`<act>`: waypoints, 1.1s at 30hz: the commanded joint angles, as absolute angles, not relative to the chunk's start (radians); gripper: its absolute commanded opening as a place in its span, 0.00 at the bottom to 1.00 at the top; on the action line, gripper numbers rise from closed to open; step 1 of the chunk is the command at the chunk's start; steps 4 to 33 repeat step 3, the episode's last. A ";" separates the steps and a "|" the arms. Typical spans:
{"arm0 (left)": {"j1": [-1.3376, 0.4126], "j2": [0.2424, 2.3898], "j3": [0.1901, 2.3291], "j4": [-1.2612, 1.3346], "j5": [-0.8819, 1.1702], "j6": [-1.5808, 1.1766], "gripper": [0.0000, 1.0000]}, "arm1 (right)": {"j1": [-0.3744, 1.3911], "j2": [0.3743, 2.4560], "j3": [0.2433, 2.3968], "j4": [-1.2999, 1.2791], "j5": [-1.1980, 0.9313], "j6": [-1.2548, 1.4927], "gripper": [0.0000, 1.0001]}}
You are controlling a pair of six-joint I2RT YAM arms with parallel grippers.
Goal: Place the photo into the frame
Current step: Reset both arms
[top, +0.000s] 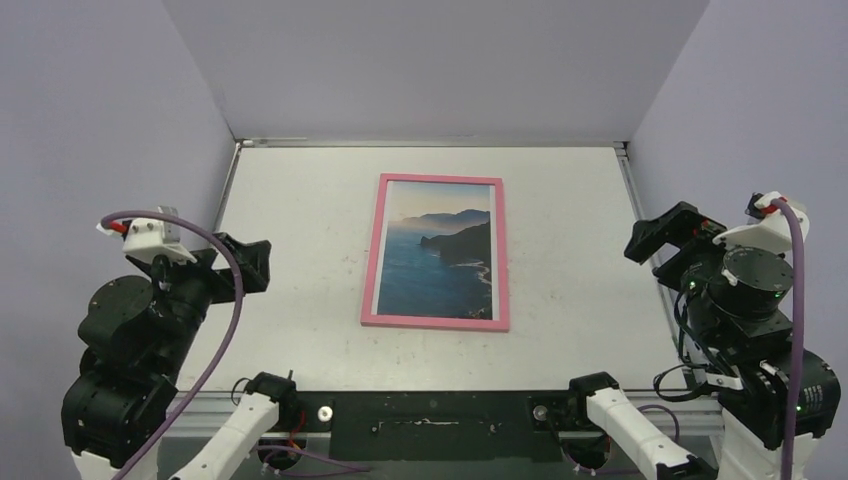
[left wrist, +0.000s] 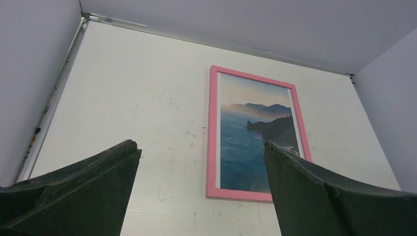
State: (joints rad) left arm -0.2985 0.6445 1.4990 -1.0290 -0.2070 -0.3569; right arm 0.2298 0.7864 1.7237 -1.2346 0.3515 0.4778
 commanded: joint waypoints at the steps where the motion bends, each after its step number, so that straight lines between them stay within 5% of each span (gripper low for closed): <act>1: -0.284 0.628 1.513 -1.049 -0.256 -0.328 0.97 | 0.227 0.774 1.759 -1.242 0.375 0.444 1.00; 33: -0.281 0.625 1.510 -1.048 -0.259 -0.330 0.97 | 0.227 0.775 1.758 -1.244 0.377 0.438 1.00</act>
